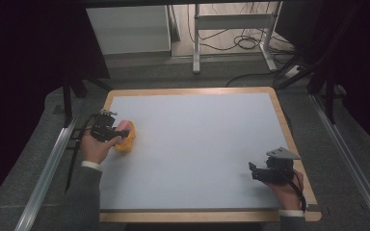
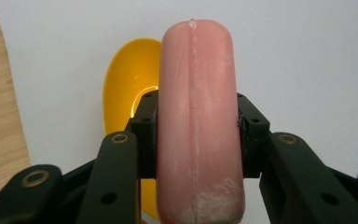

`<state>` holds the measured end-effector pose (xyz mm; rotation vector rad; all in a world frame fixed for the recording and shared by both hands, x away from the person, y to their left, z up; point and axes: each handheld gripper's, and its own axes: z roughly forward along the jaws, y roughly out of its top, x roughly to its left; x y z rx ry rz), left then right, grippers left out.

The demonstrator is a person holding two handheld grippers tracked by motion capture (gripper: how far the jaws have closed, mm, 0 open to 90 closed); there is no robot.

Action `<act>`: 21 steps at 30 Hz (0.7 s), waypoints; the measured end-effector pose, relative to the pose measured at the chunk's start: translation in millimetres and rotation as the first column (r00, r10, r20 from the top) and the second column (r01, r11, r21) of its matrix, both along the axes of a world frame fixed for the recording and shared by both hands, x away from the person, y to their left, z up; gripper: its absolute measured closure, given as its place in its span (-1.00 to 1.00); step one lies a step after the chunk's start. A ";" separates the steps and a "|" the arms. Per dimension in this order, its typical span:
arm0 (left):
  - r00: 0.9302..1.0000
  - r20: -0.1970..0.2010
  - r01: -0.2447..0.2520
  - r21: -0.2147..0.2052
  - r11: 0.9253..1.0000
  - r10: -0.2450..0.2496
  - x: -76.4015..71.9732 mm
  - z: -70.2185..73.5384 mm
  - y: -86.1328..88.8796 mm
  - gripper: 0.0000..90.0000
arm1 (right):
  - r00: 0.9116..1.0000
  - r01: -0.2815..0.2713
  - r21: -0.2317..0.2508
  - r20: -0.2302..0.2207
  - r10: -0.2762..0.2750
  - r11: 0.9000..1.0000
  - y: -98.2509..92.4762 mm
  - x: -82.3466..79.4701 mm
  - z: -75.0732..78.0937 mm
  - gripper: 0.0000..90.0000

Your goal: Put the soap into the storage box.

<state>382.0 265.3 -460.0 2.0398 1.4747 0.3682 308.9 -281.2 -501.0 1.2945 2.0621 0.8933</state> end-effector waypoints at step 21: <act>0.998 -0.049 -0.030 0.009 1.000 0.030 12.3 -26.5 0.3 0.33 | 1.000 -0.006 -0.004 -0.001 0.006 1.000 1.2 -0.3 -0.1 -0.82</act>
